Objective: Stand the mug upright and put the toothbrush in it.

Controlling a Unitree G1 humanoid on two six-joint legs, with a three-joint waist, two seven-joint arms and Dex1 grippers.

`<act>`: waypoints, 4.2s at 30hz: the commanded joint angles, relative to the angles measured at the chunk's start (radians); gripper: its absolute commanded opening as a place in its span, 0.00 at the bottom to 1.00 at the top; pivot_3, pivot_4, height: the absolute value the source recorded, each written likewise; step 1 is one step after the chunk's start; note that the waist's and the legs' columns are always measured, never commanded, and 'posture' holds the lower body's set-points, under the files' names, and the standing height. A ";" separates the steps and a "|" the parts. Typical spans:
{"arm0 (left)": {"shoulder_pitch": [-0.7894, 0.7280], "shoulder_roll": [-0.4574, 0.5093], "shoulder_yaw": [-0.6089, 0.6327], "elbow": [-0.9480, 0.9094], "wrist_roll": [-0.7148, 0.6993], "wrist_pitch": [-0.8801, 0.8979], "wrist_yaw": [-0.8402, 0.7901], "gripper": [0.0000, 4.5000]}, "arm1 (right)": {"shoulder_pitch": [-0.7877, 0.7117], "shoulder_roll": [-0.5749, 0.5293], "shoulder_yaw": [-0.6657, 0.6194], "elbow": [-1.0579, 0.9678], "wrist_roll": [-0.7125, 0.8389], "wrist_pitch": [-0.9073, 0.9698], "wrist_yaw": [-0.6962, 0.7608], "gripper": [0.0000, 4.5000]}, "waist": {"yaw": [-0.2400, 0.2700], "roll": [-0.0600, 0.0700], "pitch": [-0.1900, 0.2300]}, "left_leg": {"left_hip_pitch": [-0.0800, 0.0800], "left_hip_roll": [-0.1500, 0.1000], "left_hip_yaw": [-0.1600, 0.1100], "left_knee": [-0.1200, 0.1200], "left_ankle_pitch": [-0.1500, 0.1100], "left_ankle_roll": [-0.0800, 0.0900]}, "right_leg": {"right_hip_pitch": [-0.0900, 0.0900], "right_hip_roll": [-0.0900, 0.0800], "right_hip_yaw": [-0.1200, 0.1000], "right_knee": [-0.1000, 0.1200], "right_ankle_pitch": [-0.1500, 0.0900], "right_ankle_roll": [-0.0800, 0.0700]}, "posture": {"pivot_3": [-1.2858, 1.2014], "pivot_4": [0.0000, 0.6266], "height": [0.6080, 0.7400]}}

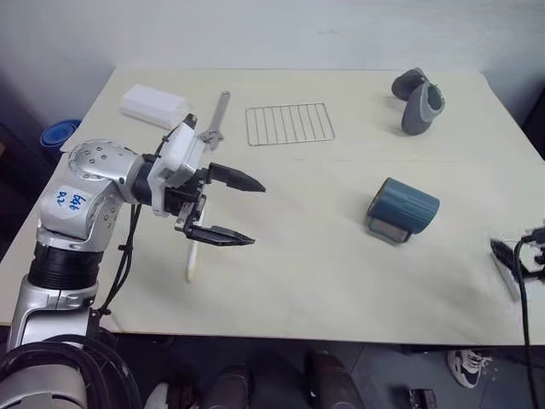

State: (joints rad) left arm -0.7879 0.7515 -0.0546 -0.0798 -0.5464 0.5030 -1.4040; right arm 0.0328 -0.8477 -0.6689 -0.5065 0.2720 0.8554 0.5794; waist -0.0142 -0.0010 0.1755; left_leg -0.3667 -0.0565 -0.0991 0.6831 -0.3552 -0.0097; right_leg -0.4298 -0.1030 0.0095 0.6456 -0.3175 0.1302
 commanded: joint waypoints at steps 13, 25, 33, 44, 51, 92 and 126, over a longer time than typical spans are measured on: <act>-0.013 0.006 0.008 -0.008 0.009 -0.020 0.012 1.00 | -0.079 -0.117 0.540 -0.138 -0.037 -0.015 0.010 0.63 | 0.016 -0.001 0.000 | -0.003 -0.003 -0.002 0.001 -0.001 0.002 | 0.001 -0.003 -0.002 -0.002 0.000 0.001 | 0.52 0.24 1.00; -0.006 -0.001 0.011 -0.035 0.001 -0.005 0.041 1.00 | -0.354 -0.032 0.775 0.138 -0.107 -0.003 0.038 0.63 | 0.010 -0.001 0.000 | -0.002 -0.001 -0.002 0.001 0.000 0.001 | 0.000 -0.002 -0.002 -0.002 0.000 0.001 | 0.52 0.24 1.00; 0.005 0.007 0.020 -0.047 -0.004 0.002 0.047 1.00 | -0.430 0.006 0.823 0.242 -0.127 -0.012 0.067 0.39 | 0.010 -0.001 0.000 | -0.002 -0.002 -0.002 0.001 0.000 0.001 | 0.000 -0.002 -0.002 -0.002 0.001 0.001 | 0.52 0.24 1.00; 0.023 0.023 0.043 -0.053 -0.009 0.018 0.079 1.00 | -0.416 0.103 0.754 0.216 -0.076 -0.096 0.080 0.00 | 0.006 -0.005 -0.002 | -0.002 -0.001 -0.002 0.001 0.000 0.001 | 0.001 -0.002 -0.003 -0.002 0.001 0.001 | 0.52 0.24 1.00; 0.135 0.111 0.284 -0.110 -0.173 0.262 0.234 1.00 | -0.492 0.562 0.689 0.175 0.175 -0.260 0.071 0.00 | -0.047 -0.005 -0.002 | 0.000 0.004 -0.004 -0.001 0.000 -0.004 | -0.004 0.003 0.002 0.003 0.001 0.000 | 0.52 0.24 1.00; 0.468 0.190 0.463 -0.296 -0.270 0.417 0.516 1.00 | -0.194 0.340 0.697 0.112 0.026 -0.552 0.215 0.96 | -0.028 -0.004 -0.002 | -0.004 0.000 -0.002 -0.001 0.000 -0.005 | -0.013 0.001 0.001 0.009 0.000 -0.002 | 0.52 0.24 1.00; 0.149 -0.313 0.345 -0.036 -0.190 1.111 1.558 0.48 | -0.164 -0.196 0.137 -0.205 0.677 -0.151 0.271 0.96 | 0.041 -0.010 -0.004 | 0.010 -0.001 0.000 0.000 -0.004 -0.001 | 0.004 0.000 0.001 -0.002 0.001 0.000 | 0.52 0.24 1.00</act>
State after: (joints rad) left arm -0.6422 0.4452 0.2819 -0.1499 -0.7451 1.6048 0.1254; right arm -0.1329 -1.0380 -0.4833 -0.6835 0.9629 0.7332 0.8589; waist 0.0271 -0.0109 0.1718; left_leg -0.3564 -0.0579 -0.0991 0.6836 -0.3593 -0.0111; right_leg -0.4254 -0.1032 0.0101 0.6438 -0.3165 0.1298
